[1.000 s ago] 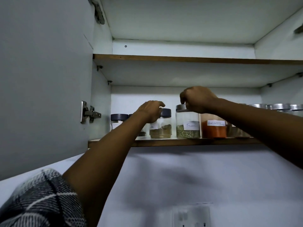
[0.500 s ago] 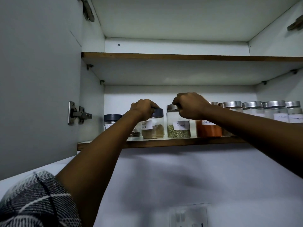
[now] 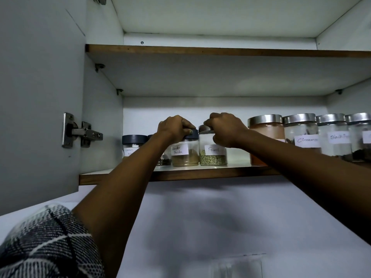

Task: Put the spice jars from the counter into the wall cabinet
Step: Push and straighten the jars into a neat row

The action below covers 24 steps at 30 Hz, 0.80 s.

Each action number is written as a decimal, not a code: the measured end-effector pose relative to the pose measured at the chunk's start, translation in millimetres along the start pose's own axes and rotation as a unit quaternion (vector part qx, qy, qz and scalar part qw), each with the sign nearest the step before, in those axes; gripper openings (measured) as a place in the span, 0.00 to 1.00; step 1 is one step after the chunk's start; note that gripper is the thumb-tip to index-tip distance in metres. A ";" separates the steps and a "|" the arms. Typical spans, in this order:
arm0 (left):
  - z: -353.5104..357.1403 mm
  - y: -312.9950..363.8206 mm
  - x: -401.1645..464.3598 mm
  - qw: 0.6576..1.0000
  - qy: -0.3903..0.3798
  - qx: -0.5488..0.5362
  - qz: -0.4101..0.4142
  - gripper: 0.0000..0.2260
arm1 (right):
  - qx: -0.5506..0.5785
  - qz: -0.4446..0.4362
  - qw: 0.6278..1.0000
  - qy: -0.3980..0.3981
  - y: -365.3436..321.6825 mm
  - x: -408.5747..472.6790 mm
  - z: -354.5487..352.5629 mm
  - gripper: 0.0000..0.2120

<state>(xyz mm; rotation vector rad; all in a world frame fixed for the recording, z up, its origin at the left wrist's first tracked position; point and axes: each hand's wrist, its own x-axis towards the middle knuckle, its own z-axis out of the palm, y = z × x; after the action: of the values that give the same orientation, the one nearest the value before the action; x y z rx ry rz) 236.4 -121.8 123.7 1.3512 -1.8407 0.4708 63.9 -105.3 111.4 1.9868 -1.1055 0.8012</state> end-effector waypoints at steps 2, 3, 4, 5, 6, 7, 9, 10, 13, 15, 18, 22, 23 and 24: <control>7.3 -4.8 6.1 1.000 0.011 0.007 0.002 0.10 | 0.005 -0.003 1.000 -0.002 1.2 5.0 8.3 0.21; 10.3 -6.9 8.6 1.000 0.014 0.010 0.001 0.10 | 0.006 -0.005 1.000 -0.003 1.3 6.9 11.8 0.21; 13.3 -8.9 11.2 1.000 0.017 0.010 -0.001 0.10 | 0.006 -0.007 1.000 -0.003 1.2 9.1 16.0 0.21; 15.8 -10.8 13.8 1.000 0.021 0.009 -0.003 0.10 | 0.004 -0.009 1.000 -0.003 1.3 11.5 20.0 0.21; 18.1 -13.0 16.4 1.000 0.025 0.009 -0.004 0.10 | 0.002 -0.010 1.000 -0.004 1.5 13.9 23.7 0.21; 20.3 -15.3 18.7 0.999 0.030 0.015 -0.005 0.10 | 0.000 -0.010 1.000 -0.006 1.4 16.4 27.5 0.21; 24.9 -20.9 22.3 0.998 0.046 0.042 -0.007 0.09 | -0.002 -0.009 1.000 -0.015 2.0 22.3 35.3 0.22; 26.9 -24.3 23.8 0.997 0.056 0.052 -0.010 0.09 | -0.002 -0.008 1.000 -0.021 2.5 25.4 38.8 0.22; 32.4 -34.1 28.2 0.997 0.066 0.047 -0.016 0.09 | 0.008 0.005 0.999 -0.040 4.3 34.5 47.6 0.22; 34.9 -36.6 30.6 0.996 0.065 0.055 -0.015 0.09 | 0.011 0.007 0.999 -0.050 4.4 38.9 51.8 0.22; 37.2 -34.8 35.2 0.993 0.057 0.101 -0.007 0.09 | 0.013 0.000 0.998 -0.061 3.2 42.7 58.1 0.22; 39.0 -30.3 40.1 0.982 0.037 0.184 0.000 0.10 | 0.009 -0.003 0.998 -0.070 1.0 46.3 64.4 0.22; 39.9 -29.6 41.1 0.979 0.029 0.201 0.001 0.10 | 0.004 -0.004 0.997 -0.072 0.8 47.2 66.3 0.21; 41.0 -29.1 42.4 0.976 0.021 0.215 0.004 0.10 | -0.002 -0.005 0.997 -0.074 0.7 48.0 68.8 0.21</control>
<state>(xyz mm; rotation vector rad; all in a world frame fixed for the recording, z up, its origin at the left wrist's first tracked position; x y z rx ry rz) 242.6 -187.2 126.5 1.5995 -1.7707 0.9365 96.2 -182.7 111.3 2.0740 -1.1781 0.6555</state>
